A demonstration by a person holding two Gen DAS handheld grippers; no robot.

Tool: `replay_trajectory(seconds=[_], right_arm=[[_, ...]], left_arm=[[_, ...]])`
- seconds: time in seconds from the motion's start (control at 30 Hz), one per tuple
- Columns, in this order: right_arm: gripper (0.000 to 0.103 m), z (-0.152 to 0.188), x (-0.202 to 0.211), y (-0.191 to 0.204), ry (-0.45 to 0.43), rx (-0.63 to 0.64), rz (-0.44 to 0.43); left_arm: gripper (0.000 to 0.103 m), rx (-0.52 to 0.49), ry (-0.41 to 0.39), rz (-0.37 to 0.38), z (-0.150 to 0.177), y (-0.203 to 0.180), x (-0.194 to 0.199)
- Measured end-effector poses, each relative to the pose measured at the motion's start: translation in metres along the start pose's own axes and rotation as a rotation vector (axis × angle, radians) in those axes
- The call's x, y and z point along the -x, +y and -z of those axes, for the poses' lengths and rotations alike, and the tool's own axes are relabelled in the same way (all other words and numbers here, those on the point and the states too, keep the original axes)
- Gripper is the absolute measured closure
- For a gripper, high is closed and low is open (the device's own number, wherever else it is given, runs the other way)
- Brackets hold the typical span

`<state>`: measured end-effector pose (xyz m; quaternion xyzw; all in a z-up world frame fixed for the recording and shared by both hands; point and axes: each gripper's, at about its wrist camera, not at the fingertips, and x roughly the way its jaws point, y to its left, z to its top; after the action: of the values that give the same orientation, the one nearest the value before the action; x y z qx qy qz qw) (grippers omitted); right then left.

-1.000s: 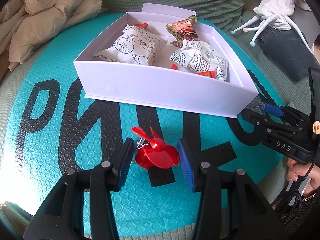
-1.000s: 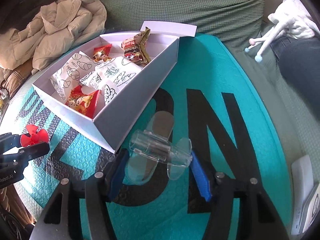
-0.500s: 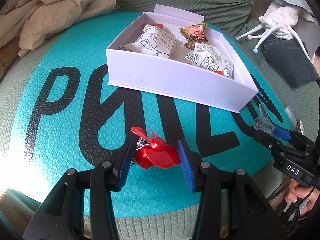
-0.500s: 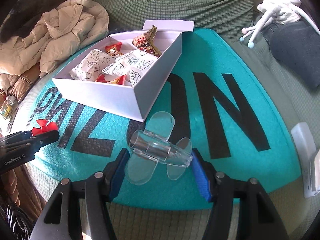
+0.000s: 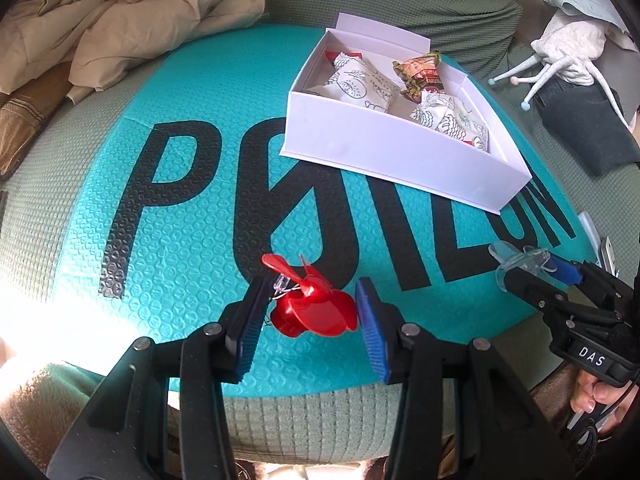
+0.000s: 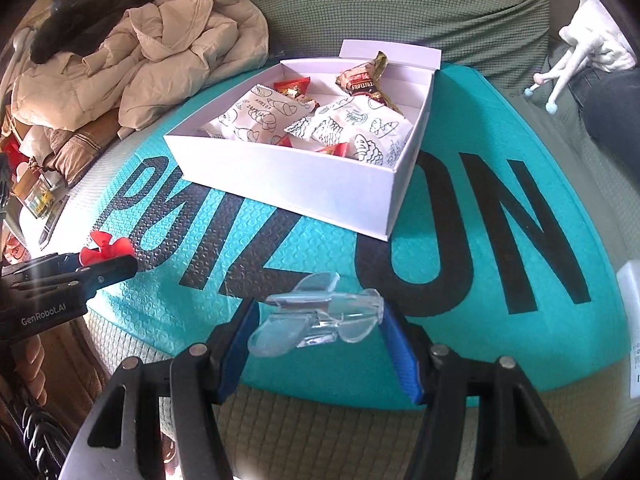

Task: Organize objects
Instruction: 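Lift the red clip and clear stand and carry them over the box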

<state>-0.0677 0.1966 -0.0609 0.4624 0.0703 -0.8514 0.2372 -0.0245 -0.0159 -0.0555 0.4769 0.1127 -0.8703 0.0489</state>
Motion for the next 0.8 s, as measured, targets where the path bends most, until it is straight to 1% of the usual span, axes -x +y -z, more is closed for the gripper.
replay_trajectory(seconds=[0.1, 0.23, 0.33, 0.37, 0.43, 0.6, 0.8], right_arm=[[0.04, -0.001, -0.01, 0.006, 0.027, 0.004, 0.009], [0.038, -0.001, -0.014, 0.009, 0.01, -0.01, 0.038], [0.037, -0.001, -0.017, 0.009, -0.01, -0.029, 0.055], [0.04, -0.001, -0.018, 0.009, -0.016, -0.029, 0.069], [0.041, -0.001, -0.02, 0.01, -0.017, -0.026, 0.094], [0.041, -0.004, -0.017, 0.01, -0.024, -0.041, 0.088], [0.041, -0.006, -0.009, 0.01, -0.025, -0.05, 0.073]], left_arm=[[0.06, 0.003, 0.003, -0.012, 0.002, 0.008, 0.001], [0.06, 0.007, 0.009, -0.02, 0.002, 0.014, -0.001], [0.06, 0.002, 0.014, -0.012, 0.002, 0.015, -0.004], [0.06, -0.003, 0.015, -0.011, 0.001, 0.016, -0.005], [0.06, -0.015, 0.015, -0.016, 0.0, 0.015, -0.007], [0.06, -0.017, 0.017, -0.008, -0.003, 0.016, -0.01], [0.06, -0.031, 0.009, -0.009, -0.01, 0.016, -0.004]])
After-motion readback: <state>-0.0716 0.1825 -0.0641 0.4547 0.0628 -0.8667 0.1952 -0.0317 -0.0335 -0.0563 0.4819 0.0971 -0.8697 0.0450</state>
